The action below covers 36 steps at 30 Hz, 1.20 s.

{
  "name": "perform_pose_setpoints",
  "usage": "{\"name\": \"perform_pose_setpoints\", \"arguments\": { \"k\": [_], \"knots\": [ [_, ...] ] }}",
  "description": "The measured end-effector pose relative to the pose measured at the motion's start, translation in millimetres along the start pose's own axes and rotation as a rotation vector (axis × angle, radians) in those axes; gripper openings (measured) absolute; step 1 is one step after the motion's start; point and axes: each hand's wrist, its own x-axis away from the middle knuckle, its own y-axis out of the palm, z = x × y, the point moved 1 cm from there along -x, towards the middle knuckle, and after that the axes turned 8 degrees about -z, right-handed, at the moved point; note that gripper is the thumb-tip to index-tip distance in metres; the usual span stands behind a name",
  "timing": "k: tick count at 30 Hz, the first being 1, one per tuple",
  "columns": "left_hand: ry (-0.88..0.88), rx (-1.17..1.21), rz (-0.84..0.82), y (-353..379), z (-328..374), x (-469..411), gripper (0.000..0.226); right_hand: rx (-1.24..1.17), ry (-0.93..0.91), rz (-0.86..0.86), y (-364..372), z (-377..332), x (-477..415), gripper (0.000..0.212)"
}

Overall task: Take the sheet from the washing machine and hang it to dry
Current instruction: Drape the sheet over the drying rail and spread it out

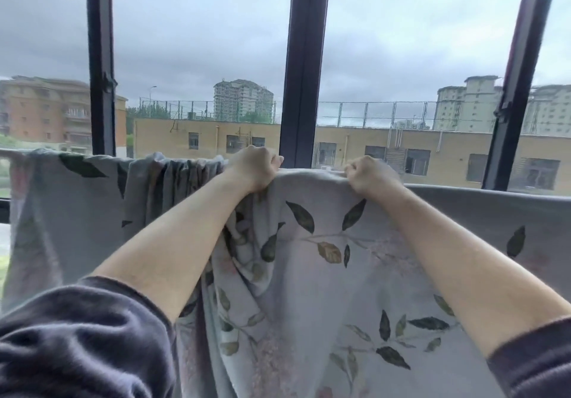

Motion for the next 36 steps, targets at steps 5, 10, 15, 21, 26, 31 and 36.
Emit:
{"name": "perform_pose_setpoints", "arguments": {
  "k": [5,10,15,21,26,31,36],
  "knots": [
    [0.129,0.059,0.262,-11,-52,28,0.033,0.075,-0.186,0.104,15,-60,26,0.035],
    [0.096,0.025,0.19,-14,-103,44,0.039,0.038,-0.34,0.17,43,-107,32,0.032],
    [0.028,-0.065,0.217,-19,-141,51,0.042,-0.03,-0.248,0.242,47,-119,30,0.033],
    [0.091,-0.068,0.235,-20,-142,59,0.034,0.014,-0.193,0.287,49,-118,34,0.033],
    [0.074,0.089,0.269,-23,-146,52,0.028,-0.002,-0.179,0.238,46,-117,35,0.035],
    [-0.15,0.102,0.396,-21,-149,50,0.019,-0.048,-0.143,0.204,39,-117,32,0.038],
    [0.081,0.145,0.35,-20,-127,52,0.018,-0.032,-0.18,0.133,34,-111,34,0.04]
  ]
}}
